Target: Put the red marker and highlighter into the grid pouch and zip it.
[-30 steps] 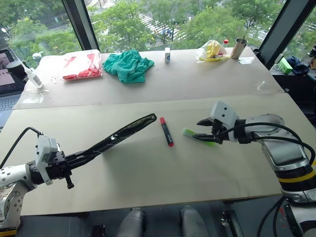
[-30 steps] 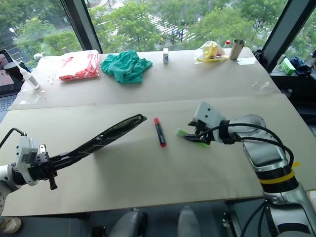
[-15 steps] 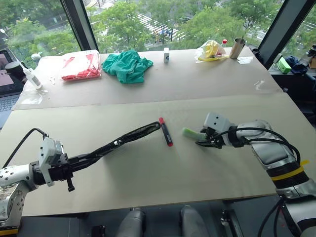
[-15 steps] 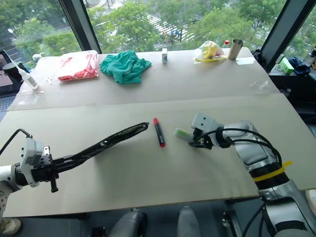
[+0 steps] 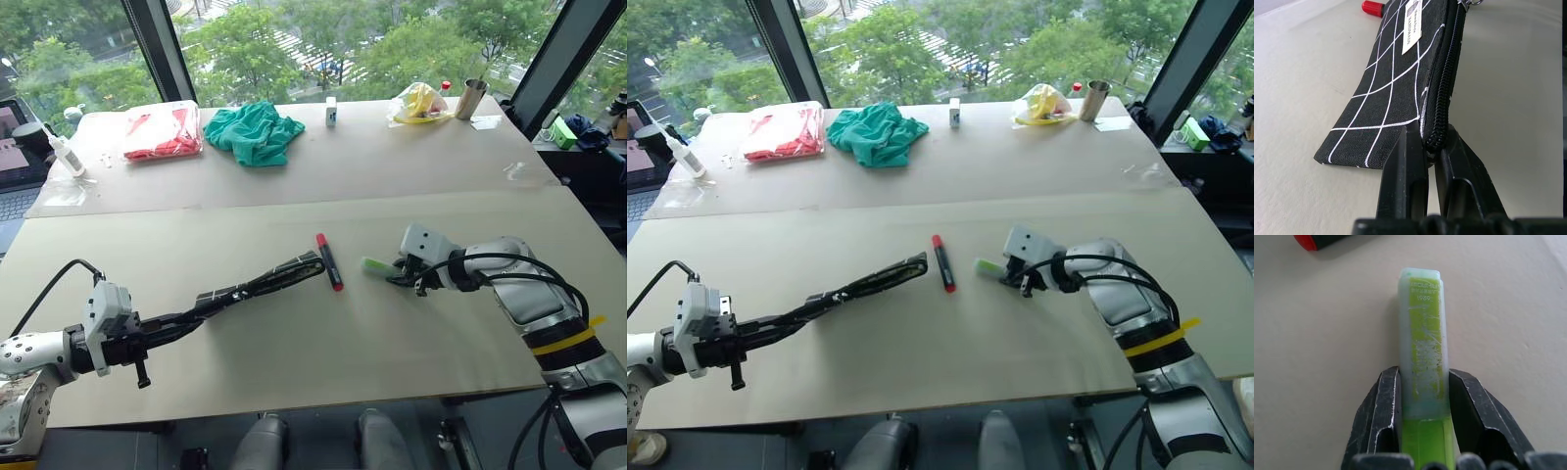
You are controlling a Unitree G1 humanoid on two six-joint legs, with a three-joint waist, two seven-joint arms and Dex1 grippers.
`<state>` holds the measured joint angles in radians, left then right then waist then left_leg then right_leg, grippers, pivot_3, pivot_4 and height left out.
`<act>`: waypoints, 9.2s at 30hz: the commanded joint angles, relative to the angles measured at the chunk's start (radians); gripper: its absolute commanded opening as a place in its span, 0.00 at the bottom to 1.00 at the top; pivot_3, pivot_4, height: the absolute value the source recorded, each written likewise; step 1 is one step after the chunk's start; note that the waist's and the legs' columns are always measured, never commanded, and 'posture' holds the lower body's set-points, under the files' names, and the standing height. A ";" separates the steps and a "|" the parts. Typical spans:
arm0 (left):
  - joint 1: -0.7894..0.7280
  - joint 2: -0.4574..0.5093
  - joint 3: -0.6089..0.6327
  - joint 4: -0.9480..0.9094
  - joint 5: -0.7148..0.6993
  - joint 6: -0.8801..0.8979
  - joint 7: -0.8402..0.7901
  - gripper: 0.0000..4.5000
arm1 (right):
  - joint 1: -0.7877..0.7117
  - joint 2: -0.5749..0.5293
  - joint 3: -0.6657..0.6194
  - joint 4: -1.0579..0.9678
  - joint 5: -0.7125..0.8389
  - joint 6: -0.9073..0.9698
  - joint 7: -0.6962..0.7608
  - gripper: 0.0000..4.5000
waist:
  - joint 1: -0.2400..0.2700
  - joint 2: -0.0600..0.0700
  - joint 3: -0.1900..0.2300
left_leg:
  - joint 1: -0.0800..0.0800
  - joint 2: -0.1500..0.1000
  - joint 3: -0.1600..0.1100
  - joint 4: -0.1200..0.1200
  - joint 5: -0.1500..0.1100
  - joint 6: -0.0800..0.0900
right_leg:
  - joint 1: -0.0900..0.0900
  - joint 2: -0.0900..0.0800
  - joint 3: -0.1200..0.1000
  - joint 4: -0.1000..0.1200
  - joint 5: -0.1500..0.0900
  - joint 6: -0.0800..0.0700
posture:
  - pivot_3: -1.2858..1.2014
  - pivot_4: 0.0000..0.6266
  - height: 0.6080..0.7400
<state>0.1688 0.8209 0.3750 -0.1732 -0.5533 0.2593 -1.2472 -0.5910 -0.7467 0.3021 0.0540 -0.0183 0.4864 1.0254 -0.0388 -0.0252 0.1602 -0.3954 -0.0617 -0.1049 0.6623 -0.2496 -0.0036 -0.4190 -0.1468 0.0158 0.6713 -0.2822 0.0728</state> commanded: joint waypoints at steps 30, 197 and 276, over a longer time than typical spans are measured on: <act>-0.014 -0.021 -0.100 0.030 0.085 -0.124 0.018 0.00 | -0.198 -0.033 0.058 -0.510 0.189 0.242 0.183 0.22 | -0.001 0.003 0.002 | -0.003 0.003 0.001 0.000 -0.001 0.001 | -0.003 0.001 -0.001 -0.001 0.000 -0.001 | 0.52 0.24 1.00; -0.224 -0.178 -0.246 -0.142 -0.044 0.205 0.313 0.00 | -0.369 0.214 0.114 0.161 -0.193 -0.916 -0.052 0.99 | -0.005 0.003 0.002 | -0.003 0.000 -0.001 0.002 0.006 -0.010 | -0.004 0.001 -0.001 0.002 0.000 -0.001 | 0.52 0.24 1.00; -0.265 -0.120 -0.215 -0.106 -0.104 0.307 0.291 0.00 | -0.272 -0.194 -0.044 -0.351 0.114 -0.246 0.082 0.12 | -0.013 0.003 0.002 | -0.003 0.002 0.004 0.002 -0.001 0.001 | -0.003 0.002 0.000 -0.001 0.001 -0.002 | 0.52 0.24 1.00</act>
<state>-0.0884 0.6863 0.1685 -0.2707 -0.6695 0.5892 -0.9384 -0.8185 -0.9476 0.2646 -0.2705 0.1236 0.2988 1.0845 -0.0522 -0.0225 0.1622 -0.3978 -0.0593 -0.1012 0.6646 -0.2503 -0.0023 -0.4217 -0.1452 0.0154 0.6704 -0.2807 0.0712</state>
